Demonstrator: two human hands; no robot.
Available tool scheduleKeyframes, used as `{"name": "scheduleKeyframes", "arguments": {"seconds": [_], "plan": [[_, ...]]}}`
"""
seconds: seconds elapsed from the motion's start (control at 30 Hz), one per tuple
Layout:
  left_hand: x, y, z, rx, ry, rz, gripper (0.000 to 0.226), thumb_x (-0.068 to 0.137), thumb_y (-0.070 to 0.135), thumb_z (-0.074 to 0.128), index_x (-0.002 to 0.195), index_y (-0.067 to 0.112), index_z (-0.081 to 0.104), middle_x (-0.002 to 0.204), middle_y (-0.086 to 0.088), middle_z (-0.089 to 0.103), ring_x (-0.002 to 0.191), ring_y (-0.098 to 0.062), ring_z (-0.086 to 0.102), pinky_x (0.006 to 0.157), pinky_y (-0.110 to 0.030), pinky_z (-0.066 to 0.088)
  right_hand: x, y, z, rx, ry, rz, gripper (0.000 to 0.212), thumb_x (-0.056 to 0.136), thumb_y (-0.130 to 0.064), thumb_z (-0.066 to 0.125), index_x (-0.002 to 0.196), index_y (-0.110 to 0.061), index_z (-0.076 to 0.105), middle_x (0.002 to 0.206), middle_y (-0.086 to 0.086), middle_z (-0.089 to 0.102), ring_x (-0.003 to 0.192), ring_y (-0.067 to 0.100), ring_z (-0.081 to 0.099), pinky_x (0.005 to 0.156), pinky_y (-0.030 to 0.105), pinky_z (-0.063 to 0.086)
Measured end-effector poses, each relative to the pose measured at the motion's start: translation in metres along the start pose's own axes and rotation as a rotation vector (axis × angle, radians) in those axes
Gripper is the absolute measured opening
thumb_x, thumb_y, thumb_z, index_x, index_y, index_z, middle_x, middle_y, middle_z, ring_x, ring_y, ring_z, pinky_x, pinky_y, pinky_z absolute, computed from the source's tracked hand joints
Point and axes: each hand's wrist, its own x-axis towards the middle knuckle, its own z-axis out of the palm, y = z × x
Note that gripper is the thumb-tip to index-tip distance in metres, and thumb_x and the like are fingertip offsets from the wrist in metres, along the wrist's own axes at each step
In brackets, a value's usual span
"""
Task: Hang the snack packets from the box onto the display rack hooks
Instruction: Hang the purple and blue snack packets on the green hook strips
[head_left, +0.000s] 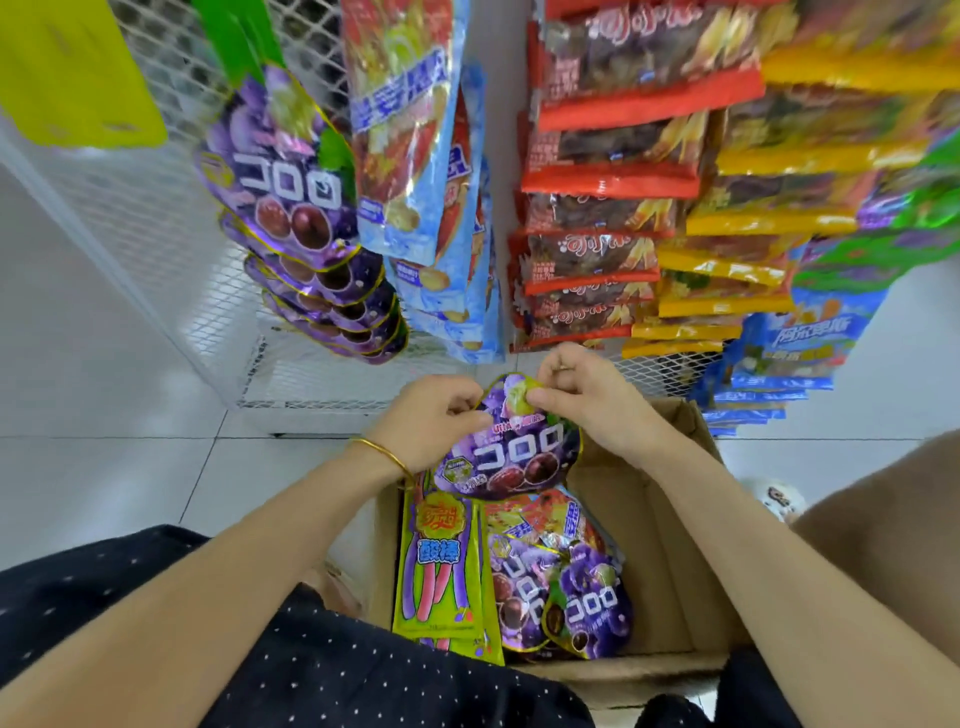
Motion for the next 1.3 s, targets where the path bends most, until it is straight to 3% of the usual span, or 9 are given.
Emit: {"name": "scheduleKeyframes", "arguments": {"seconds": [0.17, 0.23, 0.3, 0.43, 0.63, 0.8, 0.97, 1.1, 1.3], "plan": [[-0.027, 0.008, -0.074, -0.071, 0.027, -0.037, 0.027, 0.080, 0.013, 0.069, 0.072, -0.009, 0.055, 0.065, -0.010, 0.044, 0.059, -0.006, 0.039, 0.056, -0.021, 0.033, -0.001, -0.066, 0.043, -0.116, 0.206, -0.309, 0.035, 0.083, -0.010, 0.068, 0.086, -0.022, 0.036, 0.072, -0.016, 0.041, 0.068, 0.001, 0.047, 0.065, 0.017, 0.039], [-0.039, 0.013, -0.114, -0.074, 0.054, -0.069, 0.009, 0.084, 0.011, 0.065, 0.076, 0.007, 0.065, 0.064, -0.003, 0.061, 0.057, -0.002, 0.053, 0.057, -0.016, 0.044, 0.001, -0.094, 0.057, -0.237, 0.268, -0.425, 0.032, 0.085, -0.016, 0.067, 0.088, -0.028, 0.038, 0.072, -0.022, 0.045, 0.071, 0.007, 0.049, 0.069, 0.029, 0.046], [-0.046, 0.024, -0.155, -0.140, 0.202, -0.043, 0.011, 0.087, 0.015, 0.060, 0.081, 0.018, 0.068, 0.072, 0.004, 0.071, 0.067, -0.002, 0.063, 0.060, -0.014, 0.051, 0.003, -0.124, 0.066, -0.316, 0.304, -0.518, 0.030, 0.087, -0.018, 0.065, 0.089, -0.034, 0.040, 0.074, -0.021, 0.052, 0.073, 0.012, 0.054, 0.068, 0.033, 0.046], [-0.022, 0.047, -0.219, -0.195, 0.685, 0.125, 0.014, 0.090, 0.009, 0.056, 0.102, 0.008, 0.064, 0.086, -0.006, 0.065, 0.071, -0.009, 0.061, 0.071, -0.023, 0.055, 0.017, -0.184, 0.069, -0.311, 0.323, -0.633, 0.019, 0.091, -0.016, 0.057, 0.091, -0.030, 0.043, 0.081, -0.008, 0.057, 0.073, 0.021, 0.054, 0.066, 0.039, 0.045], [0.033, 0.069, -0.254, -0.166, 0.899, 0.144, 0.033, 0.090, 0.016, 0.056, 0.120, 0.002, 0.050, 0.106, -0.011, 0.058, 0.093, -0.023, 0.059, 0.089, -0.039, 0.050, 0.082, -0.234, 0.049, -0.259, 0.383, -0.578, 0.011, 0.088, -0.010, 0.055, 0.095, -0.017, 0.051, 0.089, -0.003, 0.061, 0.084, 0.023, 0.057, 0.078, 0.048, 0.046], [0.045, 0.077, -0.262, -0.156, 0.869, 0.165, 0.020, 0.092, 0.019, 0.054, 0.089, 0.000, 0.058, 0.071, -0.011, 0.048, 0.064, -0.018, 0.041, 0.057, -0.028, 0.034, 0.117, -0.259, 0.042, -0.312, 0.441, -0.581, 0.016, 0.089, -0.008, 0.051, 0.091, -0.023, 0.045, 0.090, -0.002, 0.062, 0.083, 0.025, 0.059, 0.077, 0.046, 0.048], [0.043, 0.081, -0.265, -0.073, 0.860, 0.145, 0.036, 0.093, 0.022, 0.053, 0.060, 0.012, 0.040, 0.056, -0.003, 0.031, 0.052, -0.014, 0.027, 0.044, -0.021, 0.022, 0.134, -0.269, 0.043, -0.348, 0.468, -0.560, 0.012, 0.091, -0.009, 0.049, 0.100, -0.016, 0.049, 0.096, 0.003, 0.064, 0.090, 0.027, 0.059, 0.080, 0.047, 0.047], [0.043, 0.083, -0.264, -0.119, 0.850, 0.123, 0.036, 0.092, 0.023, 0.054, 0.060, 0.014, 0.040, 0.058, -0.003, 0.032, 0.052, -0.014, 0.029, 0.048, -0.025, 0.024, 0.137, -0.270, 0.044, -0.344, 0.468, -0.541, 0.014, 0.090, -0.008, 0.050, 0.103, -0.012, 0.051, 0.100, 0.007, 0.064, 0.092, 0.028, 0.059, 0.082, 0.047, 0.047], [0.040, 0.085, -0.263, -0.172, 0.848, 0.126, 0.035, 0.092, 0.023, 0.055, 0.082, -0.011, 0.056, 0.073, -0.014, 0.044, 0.066, -0.018, 0.038, 0.057, -0.028, 0.030, 0.135, -0.263, 0.046, -0.400, 0.447, -0.509, 0.019, 0.091, -0.009, 0.052, 0.109, -0.008, 0.052, 0.103, 0.012, 0.064, 0.093, 0.030, 0.058, 0.081, 0.045, 0.047]]}}
